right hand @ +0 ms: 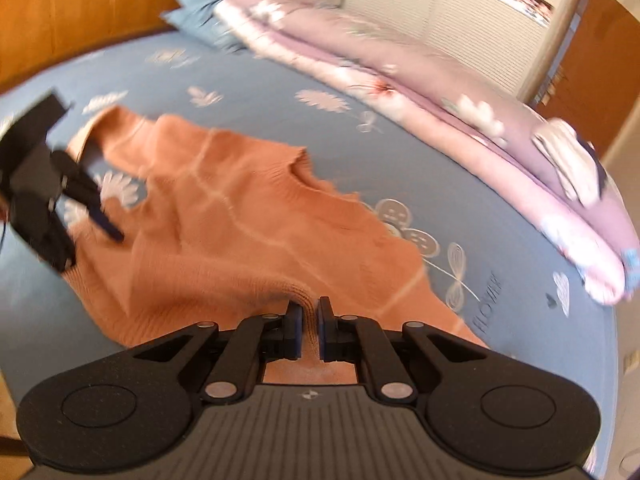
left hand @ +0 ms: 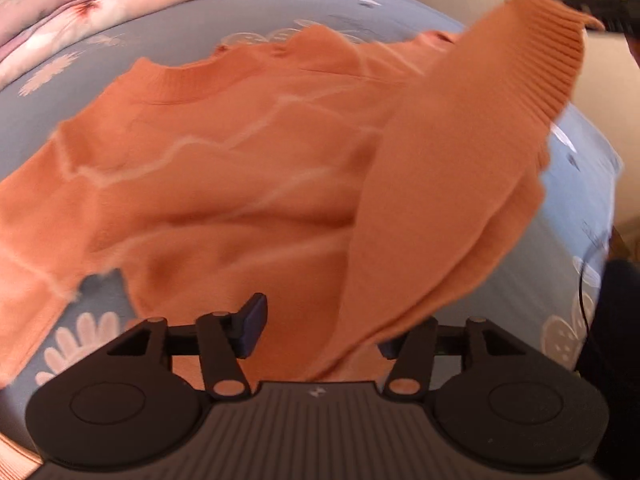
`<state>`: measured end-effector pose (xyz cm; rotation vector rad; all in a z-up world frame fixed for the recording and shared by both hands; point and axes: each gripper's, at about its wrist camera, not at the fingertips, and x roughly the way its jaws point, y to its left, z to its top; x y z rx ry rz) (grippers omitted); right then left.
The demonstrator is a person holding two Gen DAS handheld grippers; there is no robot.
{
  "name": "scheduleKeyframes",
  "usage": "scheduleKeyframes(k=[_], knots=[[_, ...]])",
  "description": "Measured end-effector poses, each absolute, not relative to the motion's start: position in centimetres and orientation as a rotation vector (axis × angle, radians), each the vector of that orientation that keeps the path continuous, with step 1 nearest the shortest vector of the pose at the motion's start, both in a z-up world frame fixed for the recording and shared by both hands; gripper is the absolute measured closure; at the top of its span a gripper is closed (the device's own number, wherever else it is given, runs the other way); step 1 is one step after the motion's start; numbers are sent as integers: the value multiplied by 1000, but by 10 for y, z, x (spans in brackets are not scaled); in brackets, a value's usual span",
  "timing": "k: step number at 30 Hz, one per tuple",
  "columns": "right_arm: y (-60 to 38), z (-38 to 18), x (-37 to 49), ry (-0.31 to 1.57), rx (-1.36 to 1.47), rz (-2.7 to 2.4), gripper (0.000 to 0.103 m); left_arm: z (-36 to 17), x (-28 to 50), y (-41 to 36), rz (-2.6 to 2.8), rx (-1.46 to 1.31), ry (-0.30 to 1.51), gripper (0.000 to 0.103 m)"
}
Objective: Fold clothes
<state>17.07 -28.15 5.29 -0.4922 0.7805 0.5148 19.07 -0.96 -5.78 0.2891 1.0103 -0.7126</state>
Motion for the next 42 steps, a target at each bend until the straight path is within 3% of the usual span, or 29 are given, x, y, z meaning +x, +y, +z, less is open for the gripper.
scheduleKeyframes(k=[3, 6, 11, 14, 17, 19, 22, 28, 33, 37, 42], knots=[[-302, 68, 163, 790, -467, 505, 94, -54, 175, -23, -781, 351, 1030, 53], [-321, 80, 145, 804, -430, 518, 94, -49, 156, -37, -867, 385, 1061, 71], [-343, 70, 99, 875, -457, 563, 94, -49, 117, -54, -976, 469, 1105, 71], [-355, 22, 72, 1037, -530, 540, 94, -60, 103, -52, -962, 486, 1130, 71], [-365, -37, 53, 1208, -631, 464, 94, -62, 99, -40, -910, 411, 1163, 69], [-369, -48, 45, 1217, -587, 439, 94, -57, 96, -32, -870, 384, 1152, 64], [-366, -35, 43, 1137, -397, 452, 89, -50, 93, -15, -796, 353, 1142, 58], [-291, -23, 51, 1002, -330, 578, 81, -37, 103, 20, -561, 260, 1157, 57], [-193, -26, 55, 922, -397, 750, 65, -35, 111, 62, -353, 131, 1197, 43], [-127, -35, 50, 889, -487, 860, 53, -40, 105, 87, -302, 73, 1195, 43], [-83, -54, 39, 926, -656, 925, 51, -55, 96, 101, -308, 38, 1227, 40]])
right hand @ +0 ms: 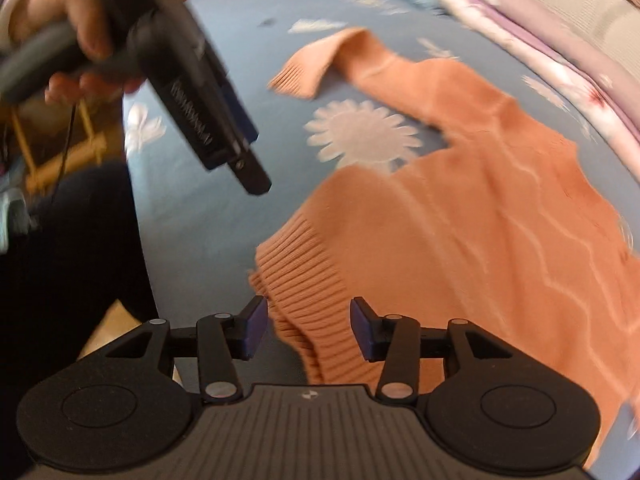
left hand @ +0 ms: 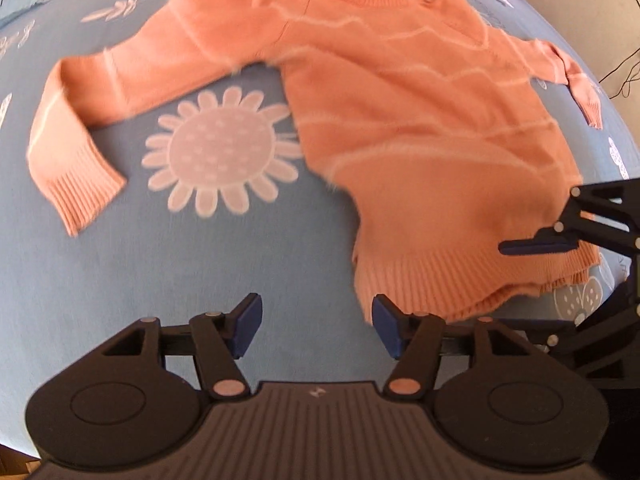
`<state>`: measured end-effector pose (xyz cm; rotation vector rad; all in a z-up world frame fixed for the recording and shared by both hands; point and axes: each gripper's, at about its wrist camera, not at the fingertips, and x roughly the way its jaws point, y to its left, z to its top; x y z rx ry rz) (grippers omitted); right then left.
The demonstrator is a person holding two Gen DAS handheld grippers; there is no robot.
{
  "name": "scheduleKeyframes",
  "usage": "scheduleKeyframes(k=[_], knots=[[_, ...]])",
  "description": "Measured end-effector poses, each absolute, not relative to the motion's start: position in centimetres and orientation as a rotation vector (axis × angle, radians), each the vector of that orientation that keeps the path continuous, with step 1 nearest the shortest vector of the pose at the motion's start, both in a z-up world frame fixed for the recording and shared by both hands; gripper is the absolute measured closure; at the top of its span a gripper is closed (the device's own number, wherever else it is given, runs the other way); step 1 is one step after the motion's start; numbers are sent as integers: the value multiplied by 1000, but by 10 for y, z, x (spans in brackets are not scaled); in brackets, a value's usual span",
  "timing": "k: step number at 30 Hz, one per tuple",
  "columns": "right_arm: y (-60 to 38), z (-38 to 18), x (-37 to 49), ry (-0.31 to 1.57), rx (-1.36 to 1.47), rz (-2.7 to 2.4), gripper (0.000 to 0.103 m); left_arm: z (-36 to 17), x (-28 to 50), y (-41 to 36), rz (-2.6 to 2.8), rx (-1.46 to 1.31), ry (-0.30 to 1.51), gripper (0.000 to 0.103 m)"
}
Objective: Fold clothes
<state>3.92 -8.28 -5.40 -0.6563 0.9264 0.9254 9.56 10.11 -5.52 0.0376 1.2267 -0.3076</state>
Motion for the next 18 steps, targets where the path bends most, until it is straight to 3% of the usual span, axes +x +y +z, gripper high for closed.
scheduleKeyframes(k=[8, 11, 15, 16, 17, 18], knots=[[-61, -76, 24, 919, -913, 911, 48, -81, 85, 112, -289, -16, 1295, 37], [-50, -94, 7, 811, -1131, 898, 48, -84, 80, 116, -300, -38, 1291, 37], [-44, -124, -20, 523, -1464, 895, 44, -84, 73, 123, -303, -52, 1280, 37], [-44, -128, -23, 484, -1490, 895, 53, -83, 71, 125, -300, -55, 1276, 37], [-44, -132, -26, 444, -1516, 894, 68, -83, 69, 127, -297, -58, 1271, 36], [-42, -131, -24, 466, -1497, 881, 94, -82, 67, 130, -290, -65, 1267, 36]])
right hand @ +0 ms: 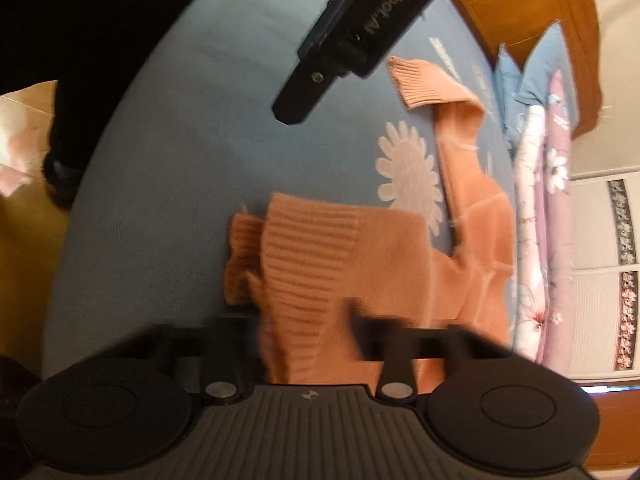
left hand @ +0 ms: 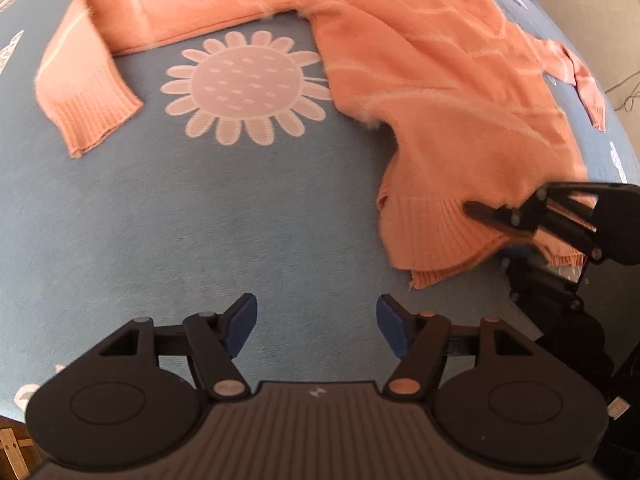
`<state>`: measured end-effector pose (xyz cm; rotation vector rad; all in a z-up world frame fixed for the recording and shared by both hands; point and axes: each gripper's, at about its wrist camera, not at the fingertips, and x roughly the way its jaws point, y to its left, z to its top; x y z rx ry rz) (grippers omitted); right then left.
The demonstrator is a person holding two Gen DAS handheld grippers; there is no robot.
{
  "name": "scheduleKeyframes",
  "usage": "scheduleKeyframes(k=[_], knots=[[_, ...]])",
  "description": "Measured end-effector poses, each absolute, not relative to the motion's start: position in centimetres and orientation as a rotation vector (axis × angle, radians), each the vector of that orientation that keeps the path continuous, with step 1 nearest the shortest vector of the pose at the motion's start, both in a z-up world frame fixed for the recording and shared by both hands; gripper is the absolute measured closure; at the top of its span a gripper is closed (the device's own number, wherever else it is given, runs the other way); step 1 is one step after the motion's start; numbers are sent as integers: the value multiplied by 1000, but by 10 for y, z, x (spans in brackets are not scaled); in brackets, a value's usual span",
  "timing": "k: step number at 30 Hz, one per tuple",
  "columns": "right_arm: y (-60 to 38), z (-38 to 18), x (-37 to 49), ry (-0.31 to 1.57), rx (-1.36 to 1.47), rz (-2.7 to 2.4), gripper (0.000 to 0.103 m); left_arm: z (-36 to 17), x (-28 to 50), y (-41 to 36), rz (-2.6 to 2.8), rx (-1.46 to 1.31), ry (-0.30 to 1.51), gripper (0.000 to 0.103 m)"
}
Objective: Fold clothes
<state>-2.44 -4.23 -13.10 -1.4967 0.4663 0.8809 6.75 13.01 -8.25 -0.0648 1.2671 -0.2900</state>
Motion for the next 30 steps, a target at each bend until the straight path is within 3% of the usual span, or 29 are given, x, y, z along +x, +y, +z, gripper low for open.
scheduleKeyframes(k=[7, 14, 17, 20, 22, 26, 28, 30], knots=[[-55, -37, 25, 750, -856, 781, 95, -80, 57, 150, -256, -84, 1244, 36], [-82, 52, 53, 828, -418, 845, 95, -74, 52, 172, -215, -133, 1205, 36], [-71, 39, 47, 863, -412, 875, 95, -75, 50, 180, -193, -143, 1202, 36], [-50, -13, 34, 998, -479, 873, 78, -79, 48, 185, -176, -145, 1222, 36], [-38, -47, 20, 1082, -613, 865, 77, -80, 44, 183, -187, -122, 1227, 36], [-46, -44, 1, 1062, -616, 885, 75, -86, 40, 173, -235, -66, 1238, 36], [-52, -32, 0, 1037, -590, 874, 60, -90, 42, 168, -218, -37, 1239, 36], [-50, -24, 3, 987, -615, 842, 58, -92, 45, 166, -185, -21, 1232, 36]])
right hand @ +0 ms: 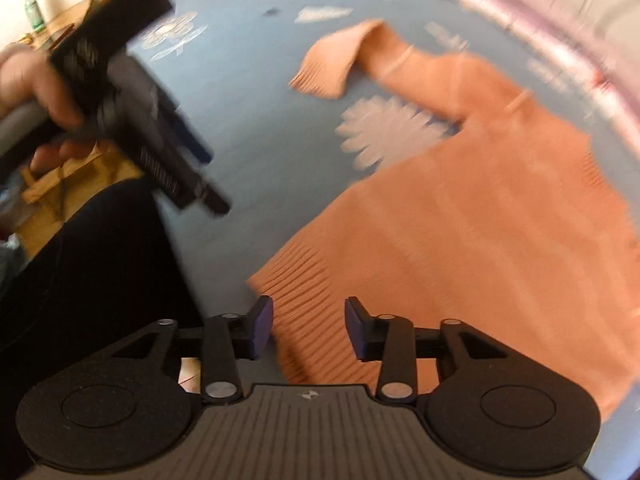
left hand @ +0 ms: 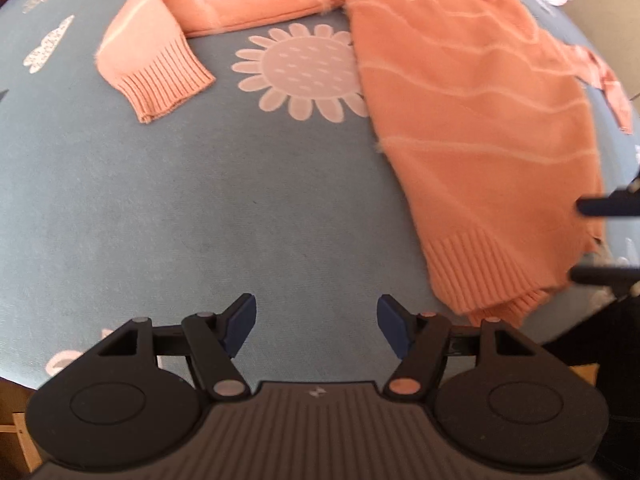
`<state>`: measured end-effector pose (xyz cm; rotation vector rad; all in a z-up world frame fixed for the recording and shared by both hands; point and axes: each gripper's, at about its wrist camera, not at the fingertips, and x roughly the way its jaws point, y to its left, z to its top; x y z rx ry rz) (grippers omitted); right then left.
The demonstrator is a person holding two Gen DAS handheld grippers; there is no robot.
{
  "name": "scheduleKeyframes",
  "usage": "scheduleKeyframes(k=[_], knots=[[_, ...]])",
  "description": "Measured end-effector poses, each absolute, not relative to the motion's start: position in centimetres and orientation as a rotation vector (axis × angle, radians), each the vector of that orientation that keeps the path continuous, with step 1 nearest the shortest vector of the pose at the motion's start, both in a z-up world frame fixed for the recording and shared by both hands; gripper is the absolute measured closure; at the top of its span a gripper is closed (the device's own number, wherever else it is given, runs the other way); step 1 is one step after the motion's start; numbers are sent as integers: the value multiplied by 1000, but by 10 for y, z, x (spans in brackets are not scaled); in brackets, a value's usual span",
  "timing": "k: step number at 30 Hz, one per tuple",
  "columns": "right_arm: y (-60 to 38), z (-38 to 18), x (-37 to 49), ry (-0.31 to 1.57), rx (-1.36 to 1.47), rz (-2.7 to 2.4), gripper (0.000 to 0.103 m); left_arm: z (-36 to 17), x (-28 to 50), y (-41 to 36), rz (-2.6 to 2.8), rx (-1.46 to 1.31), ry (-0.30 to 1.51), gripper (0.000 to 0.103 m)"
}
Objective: Fold clothes
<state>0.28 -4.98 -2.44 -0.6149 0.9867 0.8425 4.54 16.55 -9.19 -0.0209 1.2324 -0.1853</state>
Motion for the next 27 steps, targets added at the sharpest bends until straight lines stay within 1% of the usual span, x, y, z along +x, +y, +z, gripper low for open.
scheduleKeyframes(k=[3, 5, 7, 9, 12, 13, 14, 15, 16, 17, 20, 23, 25, 27], knots=[[-37, -21, 8, 957, -627, 838, 58, -91, 46, 169, -160, -26, 1216, 36], [-19, -30, 7, 959, -663, 870, 56, -89, 45, 176, -161, -50, 1210, 36], [0, -47, 0, 956, -736, 888, 42, -88, 41, 183, -155, -68, 1211, 36], [16, -66, -12, 935, -867, 891, 41, -88, 36, 189, -148, -79, 1217, 36], [26, -102, -25, 791, -1175, 849, 40, -89, 29, 194, -163, -90, 1221, 36], [23, -107, -29, 746, -1234, 832, 43, -90, 27, 194, -167, -91, 1222, 36], [20, -110, -29, 710, -1265, 812, 48, -91, 26, 195, -169, -90, 1222, 36], [17, -109, -24, 718, -1237, 796, 81, -92, 25, 195, -171, -90, 1222, 36], [14, -107, -19, 726, -1208, 780, 94, -93, 25, 196, -172, -95, 1219, 36], [11, -98, -11, 761, -1123, 772, 94, -93, 25, 196, -172, -101, 1217, 36], [-1, -58, 23, 892, -745, 756, 95, -95, 23, 198, -173, -119, 1210, 36], [-25, -15, 53, 937, -417, 736, 94, -96, 22, 199, -179, -129, 1204, 36], [-41, 5, 67, 945, -272, 745, 94, -95, 21, 198, -189, -128, 1196, 36], [-51, 18, 76, 954, -193, 750, 94, -94, 22, 197, -194, -125, 1184, 36]])
